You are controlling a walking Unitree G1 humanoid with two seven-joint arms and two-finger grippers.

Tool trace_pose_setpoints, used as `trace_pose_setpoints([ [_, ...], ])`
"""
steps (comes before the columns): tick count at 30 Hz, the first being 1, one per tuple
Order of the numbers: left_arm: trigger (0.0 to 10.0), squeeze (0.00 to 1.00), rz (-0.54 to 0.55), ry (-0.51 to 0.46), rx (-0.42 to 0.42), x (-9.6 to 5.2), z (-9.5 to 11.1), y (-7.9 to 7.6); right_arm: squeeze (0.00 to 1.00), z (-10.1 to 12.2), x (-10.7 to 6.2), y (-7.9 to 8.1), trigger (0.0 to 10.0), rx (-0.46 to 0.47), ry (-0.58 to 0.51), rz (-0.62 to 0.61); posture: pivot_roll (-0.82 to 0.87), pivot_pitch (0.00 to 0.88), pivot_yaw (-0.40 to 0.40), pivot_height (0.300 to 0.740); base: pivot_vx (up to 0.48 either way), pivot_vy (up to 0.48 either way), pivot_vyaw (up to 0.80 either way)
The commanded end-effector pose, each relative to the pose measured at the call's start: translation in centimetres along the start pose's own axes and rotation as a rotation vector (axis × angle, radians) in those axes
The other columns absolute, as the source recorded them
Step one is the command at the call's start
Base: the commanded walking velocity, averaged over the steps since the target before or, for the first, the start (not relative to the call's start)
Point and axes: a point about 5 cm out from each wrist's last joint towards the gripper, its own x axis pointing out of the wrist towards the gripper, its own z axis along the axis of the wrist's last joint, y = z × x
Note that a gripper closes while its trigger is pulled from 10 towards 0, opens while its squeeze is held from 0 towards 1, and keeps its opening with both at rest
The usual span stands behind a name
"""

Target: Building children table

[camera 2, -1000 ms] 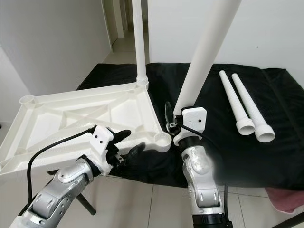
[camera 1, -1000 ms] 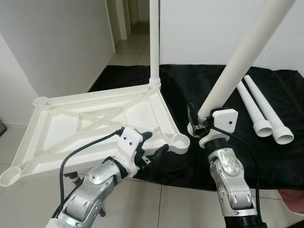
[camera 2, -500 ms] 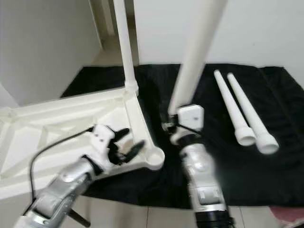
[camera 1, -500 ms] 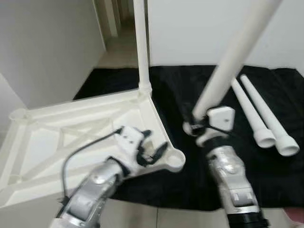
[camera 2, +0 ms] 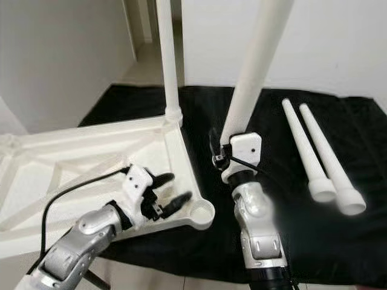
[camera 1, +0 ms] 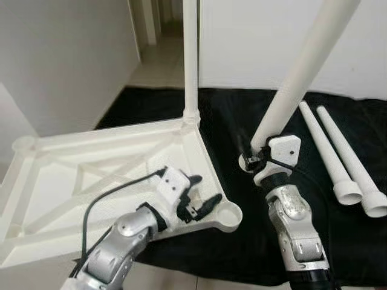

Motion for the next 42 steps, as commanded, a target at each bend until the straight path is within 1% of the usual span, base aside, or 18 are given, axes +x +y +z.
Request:
trace_pose_setpoints([
  [1, 10.0, 0.00, -0.078, 0.049, 0.029, -0.1, -0.5, -0.5, 0.00, -0.2, -0.3, 0.0, 10.0, -0.024, 0.030, 0.015, -0.08, 0.007, 0.053, 0.740, 0.000, 0.000, 0.00],
  [7, 10.0, 0.00, -0.112, 0.056, 0.032, -0.4, -0.6, -0.5, 0.00, -0.8, -0.9, -0.2, 10.0, -0.044, 0.074, 0.025, -0.10, 0.022, 0.060, 0.740, 0.000, 0.000, 0.00],
  [11, 10.0, 0.00, -0.203, 0.075, 0.044, -1.0, -0.7, -1.1, 0.00, -1.6, -1.8, -0.3, 10.0, -0.070, 0.127, 0.035, -0.10, 0.032, 0.066, 0.740, 0.000, 0.000, 0.00],
  [15, 10.0, 0.00, -0.253, 0.111, 0.058, -1.3, -0.8, -1.3, 0.00, -1.8, -1.9, -0.5, 10.0, -0.080, 0.145, 0.026, -0.10, 0.035, 0.068, 0.740, 0.000, 0.000, 0.00],
  [19, 10.0, 0.00, -0.260, 0.114, 0.063, -1.3, -0.9, -1.3, 0.00, -1.8, -1.9, -0.5, 10.0, -0.080, 0.147, 0.023, -0.10, 0.035, 0.068, 0.740, 0.000, 0.000, 0.00],
  [23, 10.0, 0.00, -0.262, 0.093, 0.045, -1.3, -0.6, -1.2, 0.00, -1.8, -1.8, -0.5, 10.0, -0.082, 0.150, 0.021, -0.10, 0.038, 0.070, 0.740, 0.000, 0.000, 0.00],
  [24, 10.0, 0.00, -0.240, 0.068, -0.012, -1.3, -0.2, -0.8, 0.00, -1.8, -1.8, -0.4, 10.0, -0.081, 0.152, 0.019, -0.10, 0.039, 0.070, 0.740, 0.000, 0.000, 0.00],
  [25, 10.0, 0.00, -0.240, 0.068, -0.012, -1.3, -0.2, -0.8, 0.00, -1.8, -1.8, -0.4, 10.0, -0.081, 0.152, 0.019, -0.10, 0.039, 0.070, 0.740, 0.000, 0.000, 0.00],
  [26, 10.0, 0.00, -0.226, 0.043, -0.075, -1.3, 0.2, -0.5, 0.00, -1.8, -1.9, -0.4, 10.0, -0.081, 0.153, 0.019, -0.10, 0.039, 0.070, 0.740, 0.000, 0.000, 0.00],
  [30, 10.0, 0.00, -0.257, 0.077, -0.074, -1.9, -0.4, -0.4, 0.00, -1.9, -2.0, -0.3, 10.0, -0.079, 0.156, 0.022, -0.10, 0.041, 0.068, 0.740, 0.000, 0.000, 0.00],
  [31, 10.0, 0.00, -0.292, 0.105, -0.066, -2.3, -0.9, -0.8, 0.00, -1.9, -2.0, -0.2, 10.0, -0.080, 0.157, 0.026, -0.10, 0.041, 0.069, 0.740, 0.000, 0.000, 0.00],
  [33, 10.0, 0.00, -0.292, 0.105, -0.066, -2.3, -0.9, -0.8, 0.00, -1.9, -2.0, -0.2, 10.0, -0.080, 0.157, 0.026, -0.10, 0.041, 0.069, 0.740, 0.000, 0.000, 0.00],
  [35, 10.0, 0.00, -0.316, 0.125, -0.061, -2.5, -1.2, -1.1, 0.00, -1.9, -2.0, -0.2, 10.0, -0.080, 0.158, 0.028, -0.10, 0.041, 0.069, 0.740, 0.000, 0.000, 0.00],
  [36, 10.0, 0.00, -0.350, 0.151, -0.064, -2.8, -1.5, -1.5, 0.00, -1.9, -1.9, -0.3, 10.0, -0.083, 0.159, 0.028, -0.10, 0.042, 0.066, 0.740, 0.000, 0.000, 0.00],
  [38, 10.0, 0.00, -0.350, 0.151, -0.064, -2.8, -1.5, -1.5, 0.00, -1.9, -1.9, -0.3, 10.0, -0.083, 0.159, 0.028, -0.10, 0.042, 0.066, 0.740, 0.000, 0.000, 0.00],
  [40, 10.0, 0.00, -0.380, 0.217, -0.046, -3.1, -2.6, -1.9, 0.00, -1.9, -1.9, -0.3, 10.0, -0.085, 0.161, 0.029, -0.10, 0.041, 0.064, 0.740, 0.000, 0.000, 0.00],
  [41, 10.0, 0.00, -0.380, 0.217, -0.046, -3.1, -2.6, -1.9, 0.00, -1.9, -1.9, -0.3, 10.0, -0.085, 0.161, 0.029, -0.10, 0.041, 0.064, 0.740, 0.000, 0.000, 0.00],
  [42, 10.0, 0.00, -0.379, 0.257, -0.042, -3.2, -3.2, -1.9, 0.00, -1.9, -1.9, -0.3, 10.0, -0.086, 0.162, 0.030, -0.10, 0.040, 0.064, 0.740, 0.000, 0.000, 0.00],
])
